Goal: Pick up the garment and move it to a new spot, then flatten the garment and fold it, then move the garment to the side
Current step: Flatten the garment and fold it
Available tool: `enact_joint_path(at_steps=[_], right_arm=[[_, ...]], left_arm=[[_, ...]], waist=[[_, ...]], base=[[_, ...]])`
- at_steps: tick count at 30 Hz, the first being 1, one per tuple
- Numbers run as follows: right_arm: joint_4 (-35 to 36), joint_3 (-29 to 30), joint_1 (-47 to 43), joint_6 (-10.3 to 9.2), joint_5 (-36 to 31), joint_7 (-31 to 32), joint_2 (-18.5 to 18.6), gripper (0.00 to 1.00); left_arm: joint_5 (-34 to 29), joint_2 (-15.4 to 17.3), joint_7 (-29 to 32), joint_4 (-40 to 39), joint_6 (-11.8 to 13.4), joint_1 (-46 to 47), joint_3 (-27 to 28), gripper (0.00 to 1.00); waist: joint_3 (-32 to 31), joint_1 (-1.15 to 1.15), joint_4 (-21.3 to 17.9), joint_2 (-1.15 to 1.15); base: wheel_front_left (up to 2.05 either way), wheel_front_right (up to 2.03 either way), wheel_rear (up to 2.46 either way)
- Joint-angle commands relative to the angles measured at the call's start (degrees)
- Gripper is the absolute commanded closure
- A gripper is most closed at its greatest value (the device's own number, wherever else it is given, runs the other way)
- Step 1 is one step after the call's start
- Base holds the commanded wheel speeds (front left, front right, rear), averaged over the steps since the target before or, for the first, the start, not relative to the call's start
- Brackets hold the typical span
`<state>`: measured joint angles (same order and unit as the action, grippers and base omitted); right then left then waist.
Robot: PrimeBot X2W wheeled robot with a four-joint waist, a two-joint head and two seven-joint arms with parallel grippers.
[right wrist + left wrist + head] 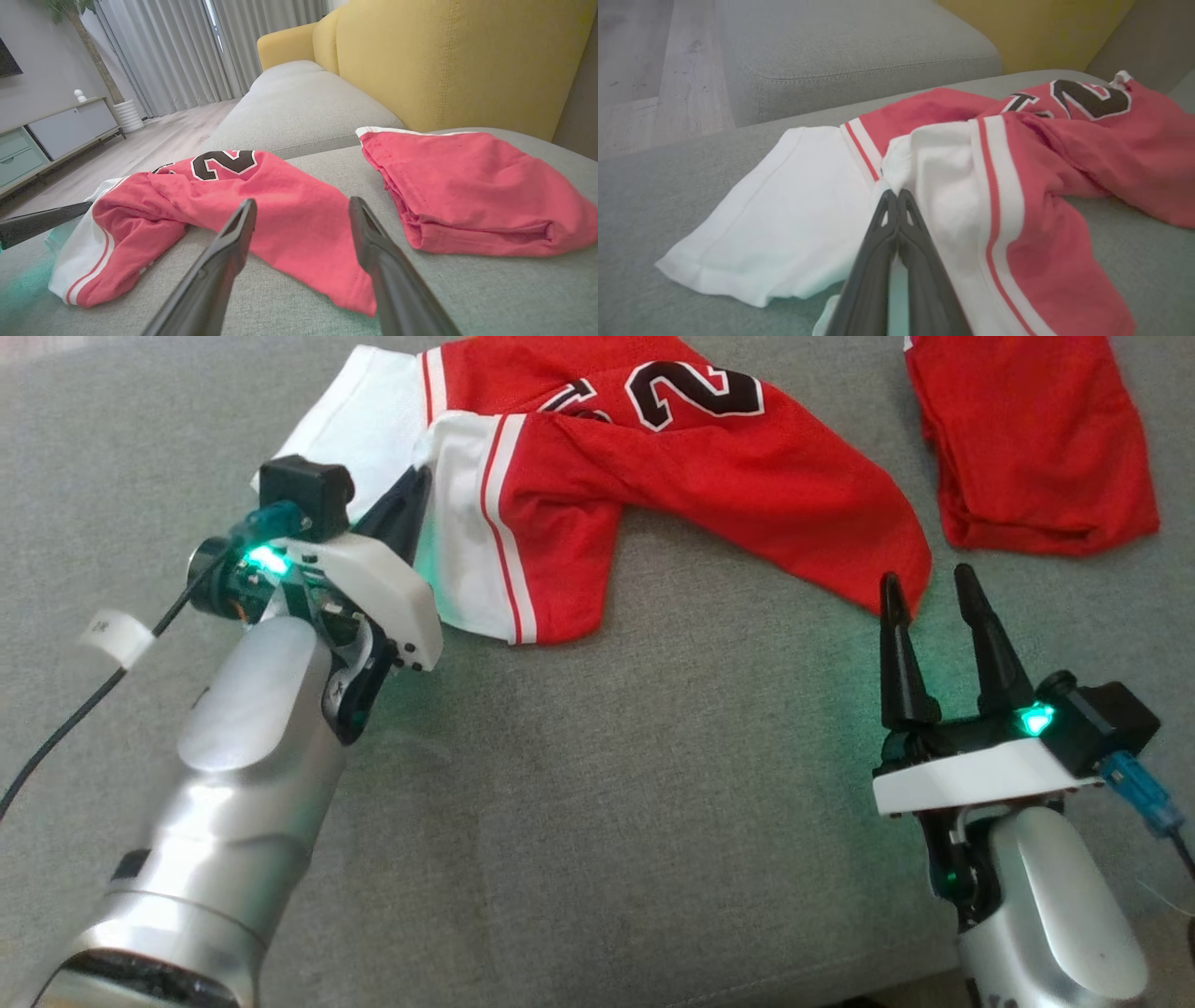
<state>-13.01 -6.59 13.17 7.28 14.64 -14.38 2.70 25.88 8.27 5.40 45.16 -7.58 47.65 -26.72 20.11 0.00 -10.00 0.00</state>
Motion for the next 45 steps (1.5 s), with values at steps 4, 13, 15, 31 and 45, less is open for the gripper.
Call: enact_joint_path(at_steps=[4,13,15,31,45], right_arm=[[1.2,-0.8,0.9,0.21,0.4,-0.6,0.2,0.0],[0.5,-0.9,0.5,0.21,-0.1,-0.6,0.2,0.0],[0.4,-0.9,0.4,0.21,0.0,-0.6,0.2,0.0],[-1.2,-0.3,-2.6,0.21,-0.1,-0.6,0.2,0.0],[-4.0,-0.6,-3.8,0.21,-0.2,-0.6,0.2,0.0]], left_arm=[[1.5,4.0,-3.2,-2.8,0.1,2.2,-0.6,1.0],[0.2,8.8,-11.9,-3.6,1.0,5.5,1.5,1.0],[-0.8,10.3,-13.6,-4.4,1.4,6.7,1.7,1.0],[-10.6,23.9,-15.3,-23.7,0.4,-5.9,-11.6,1.0],[-6.6,26.1,-5.6,-32.0,3.3,-27.0,-18.5,0.0]], waist=[[-1.2,0.0,0.7,0.0],[-4.2,0.0,2.2,0.0],[-4.9,0.0,2.4,0.0],[-10.8,0.0,7.9,0.0],[-14.2,0.0,11.9,0.0]], base=[[0.0,0.0,0.0],[0.0,0.0,0.0],[0.0,0.0,0.0],[0.0,0.0,0.0],[0.0,0.0,0.0]])
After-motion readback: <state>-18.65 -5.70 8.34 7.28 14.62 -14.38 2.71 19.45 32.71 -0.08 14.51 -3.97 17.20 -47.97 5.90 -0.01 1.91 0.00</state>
